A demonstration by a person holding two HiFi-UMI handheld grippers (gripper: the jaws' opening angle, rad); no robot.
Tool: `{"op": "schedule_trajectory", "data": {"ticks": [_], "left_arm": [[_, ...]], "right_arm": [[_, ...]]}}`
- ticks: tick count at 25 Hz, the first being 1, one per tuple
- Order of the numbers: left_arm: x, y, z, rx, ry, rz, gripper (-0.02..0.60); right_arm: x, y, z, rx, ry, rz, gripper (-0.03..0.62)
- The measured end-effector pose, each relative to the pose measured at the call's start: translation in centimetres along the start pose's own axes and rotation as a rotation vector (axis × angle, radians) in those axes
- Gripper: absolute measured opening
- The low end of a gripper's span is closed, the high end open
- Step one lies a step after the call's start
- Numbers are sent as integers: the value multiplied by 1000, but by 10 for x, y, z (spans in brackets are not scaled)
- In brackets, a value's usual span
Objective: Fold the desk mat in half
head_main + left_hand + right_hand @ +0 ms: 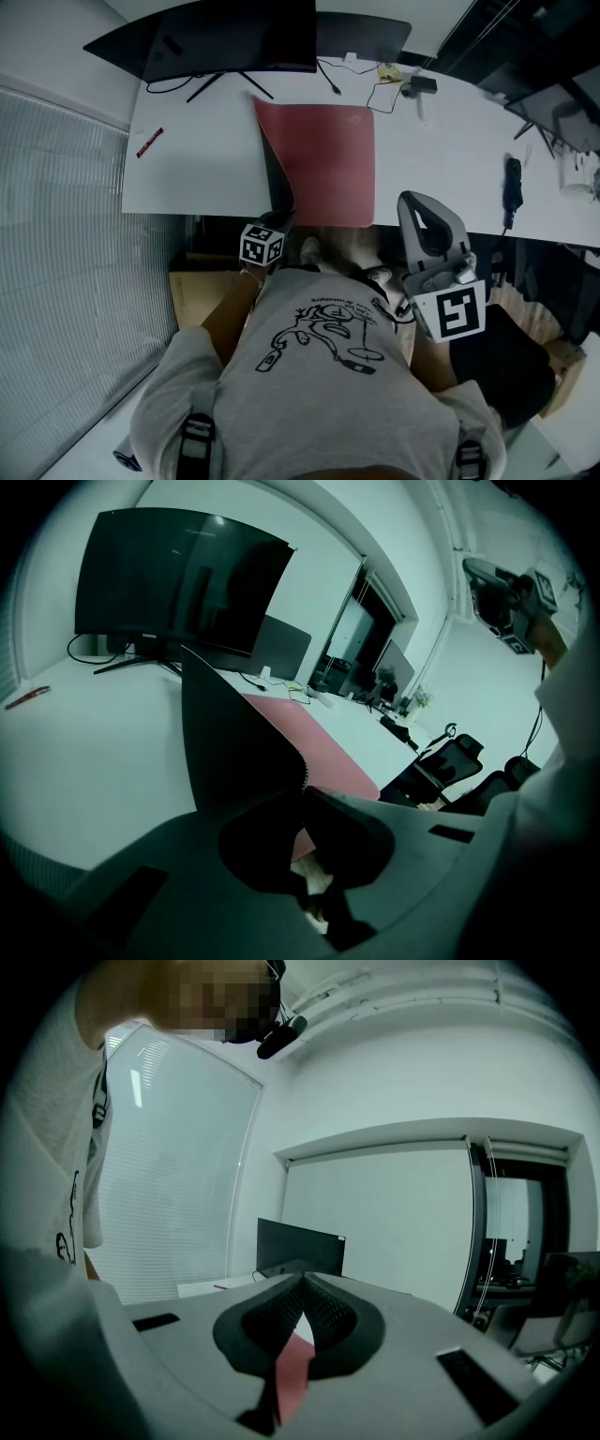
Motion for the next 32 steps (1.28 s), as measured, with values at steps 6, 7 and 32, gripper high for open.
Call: {"op": "schedule_trajectory", "data": {"ticks": [6,7,32], "left_arm": [[-3,-5,-6,5,-6,5,32],[-3,-5,-7,6,-8,6,32],[-7,-32,-32,25,-34,38,32]], "right_arm": [[0,2,-7,6,-5,1,9],[0,3,-8,6,-6,1,9],[3,25,-37,31,-8,-3,9]]}}
Point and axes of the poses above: the fingertips, and each gripper's own axes: y backward along the fingers, z to its left, x out of its underside, the point moved 9 cm from there along y, backward along the fingers, and after that the axes turned 12 degrees about x, right-handed, at the moved point
